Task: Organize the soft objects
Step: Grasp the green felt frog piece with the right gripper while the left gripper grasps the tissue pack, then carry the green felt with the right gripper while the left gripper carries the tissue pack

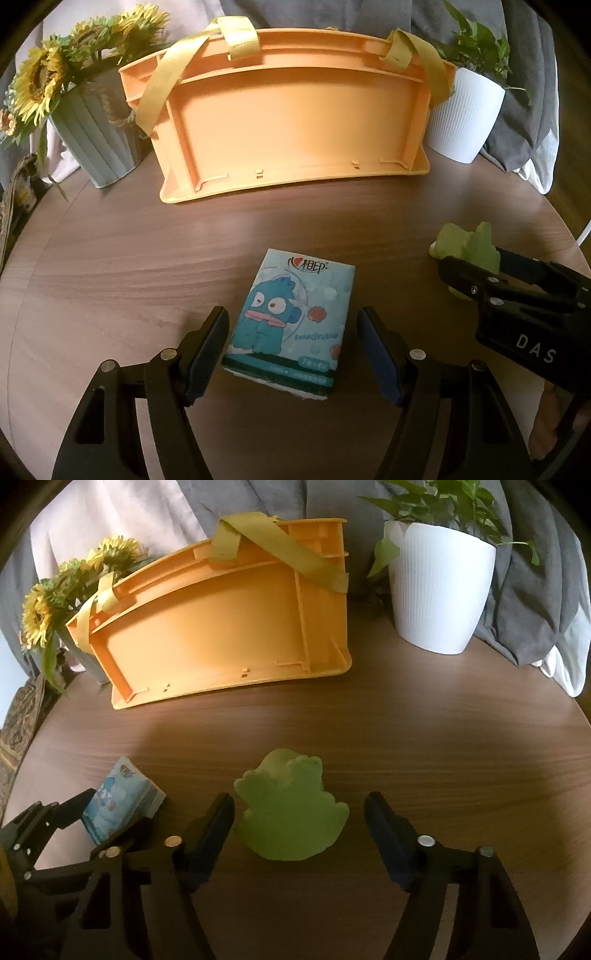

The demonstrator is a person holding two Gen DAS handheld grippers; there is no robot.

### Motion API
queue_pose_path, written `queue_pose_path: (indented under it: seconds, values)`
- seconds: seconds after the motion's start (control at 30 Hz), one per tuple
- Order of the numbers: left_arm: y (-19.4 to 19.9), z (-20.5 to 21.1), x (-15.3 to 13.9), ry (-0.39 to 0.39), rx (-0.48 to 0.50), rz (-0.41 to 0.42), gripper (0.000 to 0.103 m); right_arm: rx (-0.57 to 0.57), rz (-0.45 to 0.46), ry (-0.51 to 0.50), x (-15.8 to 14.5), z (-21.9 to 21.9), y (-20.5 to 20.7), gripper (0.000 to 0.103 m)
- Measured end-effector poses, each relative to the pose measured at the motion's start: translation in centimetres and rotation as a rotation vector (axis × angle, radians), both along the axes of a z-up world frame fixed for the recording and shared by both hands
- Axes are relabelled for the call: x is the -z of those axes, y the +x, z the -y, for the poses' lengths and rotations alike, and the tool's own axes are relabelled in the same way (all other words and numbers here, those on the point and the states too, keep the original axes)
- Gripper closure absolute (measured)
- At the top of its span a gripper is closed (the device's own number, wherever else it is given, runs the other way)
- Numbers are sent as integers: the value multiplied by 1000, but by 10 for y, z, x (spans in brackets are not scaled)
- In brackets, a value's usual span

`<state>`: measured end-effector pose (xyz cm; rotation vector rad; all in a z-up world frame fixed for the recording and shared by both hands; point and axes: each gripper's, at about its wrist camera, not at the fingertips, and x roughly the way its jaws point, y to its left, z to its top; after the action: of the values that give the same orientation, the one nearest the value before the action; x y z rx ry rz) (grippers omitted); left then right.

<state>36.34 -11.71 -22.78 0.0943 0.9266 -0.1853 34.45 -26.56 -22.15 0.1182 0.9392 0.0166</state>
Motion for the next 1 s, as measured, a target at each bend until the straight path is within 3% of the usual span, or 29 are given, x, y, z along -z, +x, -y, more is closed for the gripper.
queue_pose_path:
  seconds: [0.17,0.5,1.0]
  values:
    - [2,1,0,-6,8,4,42,-11,-2,11,1,-2,0,45]
    - [-3,-2,-13,-25,-4,41,44,-6,34,0,-8,-2,-6,45]
    - [-11,-14,-48,-72,-37,105,49,10,116,19,-46,-7,-9,45]
